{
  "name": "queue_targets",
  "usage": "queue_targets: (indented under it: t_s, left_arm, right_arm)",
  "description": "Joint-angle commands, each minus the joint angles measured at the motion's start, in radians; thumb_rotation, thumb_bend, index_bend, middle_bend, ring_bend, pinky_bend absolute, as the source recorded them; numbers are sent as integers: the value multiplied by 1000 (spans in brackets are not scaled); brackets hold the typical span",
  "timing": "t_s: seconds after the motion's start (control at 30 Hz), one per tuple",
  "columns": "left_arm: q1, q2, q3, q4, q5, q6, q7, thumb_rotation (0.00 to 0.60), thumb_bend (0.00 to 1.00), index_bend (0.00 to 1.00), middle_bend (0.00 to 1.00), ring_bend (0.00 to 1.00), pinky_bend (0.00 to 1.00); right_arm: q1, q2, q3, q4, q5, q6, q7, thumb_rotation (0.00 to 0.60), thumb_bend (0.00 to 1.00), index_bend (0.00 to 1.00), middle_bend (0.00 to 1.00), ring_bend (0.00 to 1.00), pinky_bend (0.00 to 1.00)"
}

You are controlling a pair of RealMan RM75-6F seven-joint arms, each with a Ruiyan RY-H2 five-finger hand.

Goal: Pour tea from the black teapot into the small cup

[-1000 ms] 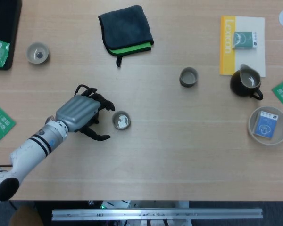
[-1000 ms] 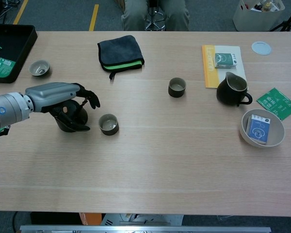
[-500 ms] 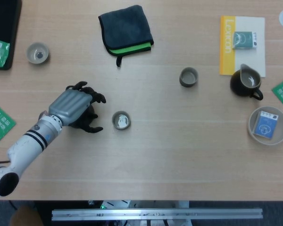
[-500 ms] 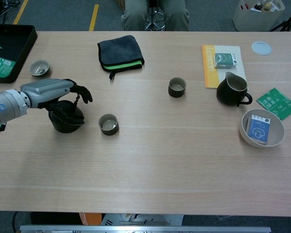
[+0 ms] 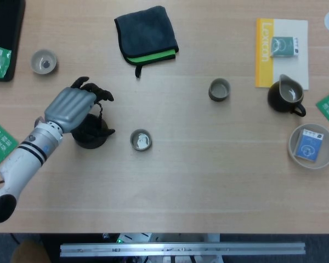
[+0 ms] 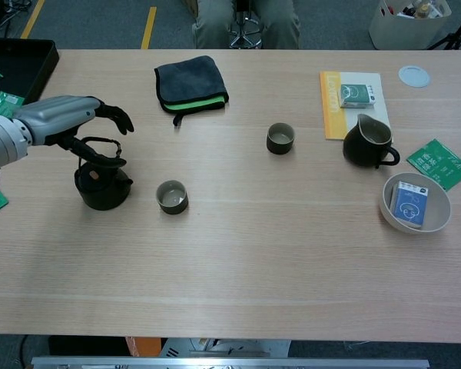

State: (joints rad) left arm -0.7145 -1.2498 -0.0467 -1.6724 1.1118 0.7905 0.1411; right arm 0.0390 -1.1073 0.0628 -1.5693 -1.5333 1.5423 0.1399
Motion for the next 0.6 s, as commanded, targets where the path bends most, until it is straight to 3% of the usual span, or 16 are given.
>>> queue_targets:
  t_s: [0.03, 0.13, 0.43, 0.6]
  left_arm:
    - [-27, -8, 3, 34, -90, -22, 77, 201, 163, 193, 218, 136, 45]
    - [-40, -37, 10, 67, -148, -5, 147, 134, 163, 174, 207, 134, 45]
    - [-67, -82, 34, 114, -264, 13, 271, 82, 163, 181, 223, 135, 45]
    - [-74, -92, 52, 120, -295, 30, 323, 48, 163, 251, 273, 150, 45]
  right_arm:
    - [-3, 1, -1, 2, 1, 2, 3, 600, 50, 241, 189, 0, 0]
    - [-6, 2, 0, 5, 2, 6, 6, 600, 50, 241, 189, 0, 0]
    - [-6, 0, 1, 12, 7, 1, 12, 600, 49, 241, 189, 0, 0]
    - [-3, -3, 1, 16, 6, -4, 14, 600, 49, 241, 189, 0, 0]
